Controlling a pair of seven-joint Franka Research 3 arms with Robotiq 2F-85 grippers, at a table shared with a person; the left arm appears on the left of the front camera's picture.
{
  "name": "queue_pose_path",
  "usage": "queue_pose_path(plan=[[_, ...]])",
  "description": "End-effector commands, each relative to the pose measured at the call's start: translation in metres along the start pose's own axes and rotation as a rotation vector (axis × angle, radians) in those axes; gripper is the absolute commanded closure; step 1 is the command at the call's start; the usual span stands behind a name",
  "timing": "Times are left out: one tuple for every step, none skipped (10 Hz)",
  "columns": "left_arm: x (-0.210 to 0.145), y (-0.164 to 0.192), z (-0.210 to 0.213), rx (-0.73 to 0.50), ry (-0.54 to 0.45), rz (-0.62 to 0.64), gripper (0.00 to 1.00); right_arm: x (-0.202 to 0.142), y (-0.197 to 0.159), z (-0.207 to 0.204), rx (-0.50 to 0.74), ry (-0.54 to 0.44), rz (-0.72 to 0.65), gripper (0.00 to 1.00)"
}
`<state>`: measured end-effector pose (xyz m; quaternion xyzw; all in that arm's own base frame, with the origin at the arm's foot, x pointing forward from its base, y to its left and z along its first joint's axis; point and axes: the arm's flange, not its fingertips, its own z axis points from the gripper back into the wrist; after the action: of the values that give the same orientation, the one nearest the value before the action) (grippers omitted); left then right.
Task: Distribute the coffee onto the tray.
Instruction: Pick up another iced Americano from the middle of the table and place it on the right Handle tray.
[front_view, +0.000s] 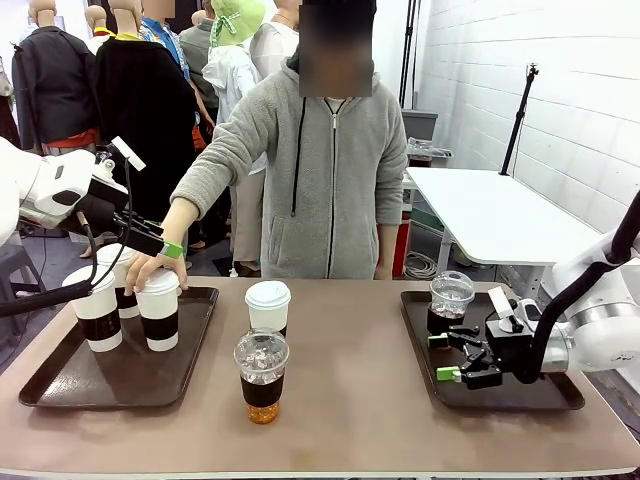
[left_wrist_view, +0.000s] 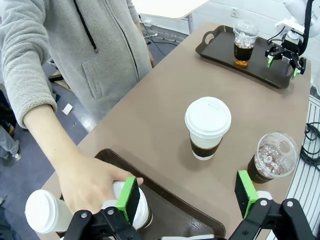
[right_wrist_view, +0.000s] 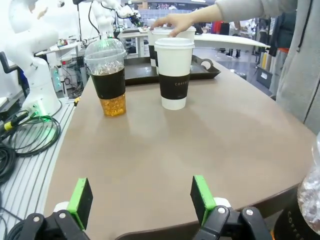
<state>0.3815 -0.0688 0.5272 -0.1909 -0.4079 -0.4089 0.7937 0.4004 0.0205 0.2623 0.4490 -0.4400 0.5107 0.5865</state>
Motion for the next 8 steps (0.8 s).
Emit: queue_pose_path(plan=[[-0.002, 0.004, -0.002, -0.016, -0.009, -0.018, 0.00, -0.002, 0.002, 0.004, 0.006, -0.007, -0.005, 0.00], [-0.002, 0.004, -0.002, -0.016, -0.009, -0.018, 0.00, -0.002, 0.002, 0.004, 0.006, -0.007, -0.005, 0.00], [-0.002, 0.004, -0.002, -0.016, -0.009, -0.018, 0.00, -0.002, 0.002, 0.004, 0.006, -0.007, -0.005, 0.00], [-0.002, 0.004, -0.002, -0.016, -0.009, -0.018, 0.00, -0.002, 0.002, 0.004, 0.006, -0.007, -0.005, 0.00], [-0.002, 0.004, -0.002, -0.016, -0.009, -0.018, 0.00, -0.002, 0.002, 0.004, 0.006, -0.007, -0.005, 0.00], [-0.002, 0.004, -0.002, -0.016, -0.009, -0.018, 0.00, -0.001, 0.000, 0.003, -0.005, -0.003, -0.003, 0.00], [-0.002, 0.004, -0.002, -0.016, -0.009, -0.018, 0.00, 0.003, 0.002, -0.006, -0.025, 0.005, -0.019, 0.00], [-0.002, 0.004, -0.002, -0.016, -0.009, -0.018, 0.00, 0.007, 0.008, -0.018, -0.024, -0.001, -0.024, 0.00]])
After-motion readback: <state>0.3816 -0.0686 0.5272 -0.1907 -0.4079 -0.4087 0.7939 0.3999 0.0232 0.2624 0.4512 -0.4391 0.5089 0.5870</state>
